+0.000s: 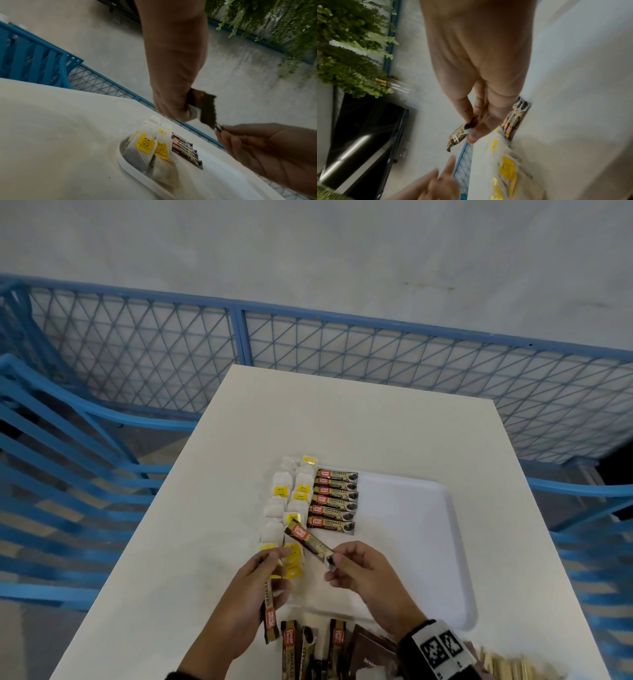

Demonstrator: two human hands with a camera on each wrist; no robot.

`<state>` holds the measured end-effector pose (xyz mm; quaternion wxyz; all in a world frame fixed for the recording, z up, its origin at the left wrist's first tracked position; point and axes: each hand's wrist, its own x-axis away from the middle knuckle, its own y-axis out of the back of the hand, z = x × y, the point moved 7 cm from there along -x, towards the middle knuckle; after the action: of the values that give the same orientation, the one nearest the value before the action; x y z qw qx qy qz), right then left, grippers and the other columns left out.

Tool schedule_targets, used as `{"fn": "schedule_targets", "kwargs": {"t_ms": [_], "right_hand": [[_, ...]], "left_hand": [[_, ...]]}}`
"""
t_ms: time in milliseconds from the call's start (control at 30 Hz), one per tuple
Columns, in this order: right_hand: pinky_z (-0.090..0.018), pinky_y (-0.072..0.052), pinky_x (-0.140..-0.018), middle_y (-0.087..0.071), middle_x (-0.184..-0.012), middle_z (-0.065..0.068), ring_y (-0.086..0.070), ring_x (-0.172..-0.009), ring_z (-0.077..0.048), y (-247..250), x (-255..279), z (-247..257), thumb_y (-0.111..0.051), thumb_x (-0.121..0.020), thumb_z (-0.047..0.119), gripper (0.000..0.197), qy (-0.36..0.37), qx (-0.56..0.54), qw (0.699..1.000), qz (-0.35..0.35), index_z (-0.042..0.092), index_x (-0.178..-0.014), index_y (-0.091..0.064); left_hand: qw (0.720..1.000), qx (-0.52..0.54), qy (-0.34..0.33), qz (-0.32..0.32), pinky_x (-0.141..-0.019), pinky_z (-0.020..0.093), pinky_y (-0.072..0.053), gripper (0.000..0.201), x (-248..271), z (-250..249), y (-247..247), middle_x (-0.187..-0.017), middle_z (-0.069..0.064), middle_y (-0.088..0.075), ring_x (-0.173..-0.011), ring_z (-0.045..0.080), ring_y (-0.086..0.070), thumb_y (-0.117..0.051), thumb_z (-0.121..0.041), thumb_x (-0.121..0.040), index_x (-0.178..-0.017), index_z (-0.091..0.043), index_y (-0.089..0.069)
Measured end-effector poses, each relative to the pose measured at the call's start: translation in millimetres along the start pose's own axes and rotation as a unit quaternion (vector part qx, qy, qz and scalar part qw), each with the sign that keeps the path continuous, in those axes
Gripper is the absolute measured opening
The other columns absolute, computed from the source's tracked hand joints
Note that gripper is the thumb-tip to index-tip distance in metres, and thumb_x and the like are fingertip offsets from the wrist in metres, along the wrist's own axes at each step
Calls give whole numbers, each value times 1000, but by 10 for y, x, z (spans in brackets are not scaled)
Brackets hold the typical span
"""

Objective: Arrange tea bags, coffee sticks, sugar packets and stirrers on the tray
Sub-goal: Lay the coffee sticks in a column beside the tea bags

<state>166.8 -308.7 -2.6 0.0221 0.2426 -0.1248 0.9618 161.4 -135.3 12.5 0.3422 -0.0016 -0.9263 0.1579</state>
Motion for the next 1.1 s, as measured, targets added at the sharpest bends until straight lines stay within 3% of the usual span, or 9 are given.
{"fn": "schedule_targets", "kwargs": {"t_ms": [100,233,333,433,567,700,833,1000,1100], "right_hand": [[-24,-52,-62,-63,-77,-10,-59,-63,-17,286,-74,-30,-54,-89,-1,7,8,-3,997,-73,0,-91,-61],[-22,-47,-59,-63,-76,-8,-54,-63,-15,535,-224,-108,-54,-90,0,10,-14,35,989,-140,0,-94,-63],[-21,-44,-56,-64,-78,-7,-53,-62,-14,614,-362,-137,-56,-90,4,9,-27,101,979,-173,7,-88,-65],[-22,-43,-56,-66,-78,-6,-53,-62,-14,639,-489,-164,-61,-87,7,6,-26,152,969,-193,10,-86,-66],[-25,-48,-63,-65,-70,-2,-56,-63,-13,617,-588,-173,-67,-83,13,5,-19,211,953,-218,10,-87,-65],[-22,-49,-62,-64,-69,-1,-57,-62,-13,562,-630,-147,-69,-81,14,7,-6,237,943,-232,14,-79,-62],[-39,-53,-84,-69,-85,-8,-64,-86,-26,581,-697,-192,-70,-80,16,16,-6,268,932,-245,21,-71,-58],[-23,-44,-70,-60,-86,-2,-56,-79,-16,522,-633,-82,-65,-85,19,18,29,303,919,-251,7,-96,-59],[-13,-40,-60,-60,-80,7,-55,-74,-10,286,-470,44,-58,-90,28,15,57,298,939,-162,14,-92,-60]], "left_hand": [[1000,-21,2,-19,-49,24,-31,27,7,-8,63,-59,1,-43,-54,13,-36,-43,-20,-99,-104,-10,-67],[999,15,6,-42,-45,23,-32,26,17,-11,134,-48,-3,-44,-51,13,-34,-40,-15,-97,-105,-10,-64],[997,49,6,-54,-44,23,-39,29,8,7,180,-53,2,-43,-54,16,-38,-34,-6,-96,-104,-9,-62],[998,32,-12,-54,-59,29,-44,30,16,-15,202,-67,8,-45,-62,19,-44,-34,-3,-95,-102,-7,-64],[996,-62,-46,-35,-68,26,-42,36,48,-74,170,-91,6,-54,-77,15,-52,-32,-9,-98,-101,-12,-67],[993,-108,-46,-23,-95,36,-35,43,5,-25,196,-118,4,-60,-109,21,-51,-29,-11,-98,-102,-23,-71],[995,-72,-63,-12,-75,27,-42,40,7,-48,167,-103,10,-66,-90,22,-55,-33,-6,-98,-101,-19,-70],[995,-52,-88,1,-79,28,-43,30,15,-40,142,-101,15,-65,-89,22,-54,-41,0,-95,-106,-9,-68],[995,-39,-94,-5,-82,24,-47,28,21,-40,123,-95,7,-70,-88,18,-59,-43,0,-94,-100,-9,-69]]}}
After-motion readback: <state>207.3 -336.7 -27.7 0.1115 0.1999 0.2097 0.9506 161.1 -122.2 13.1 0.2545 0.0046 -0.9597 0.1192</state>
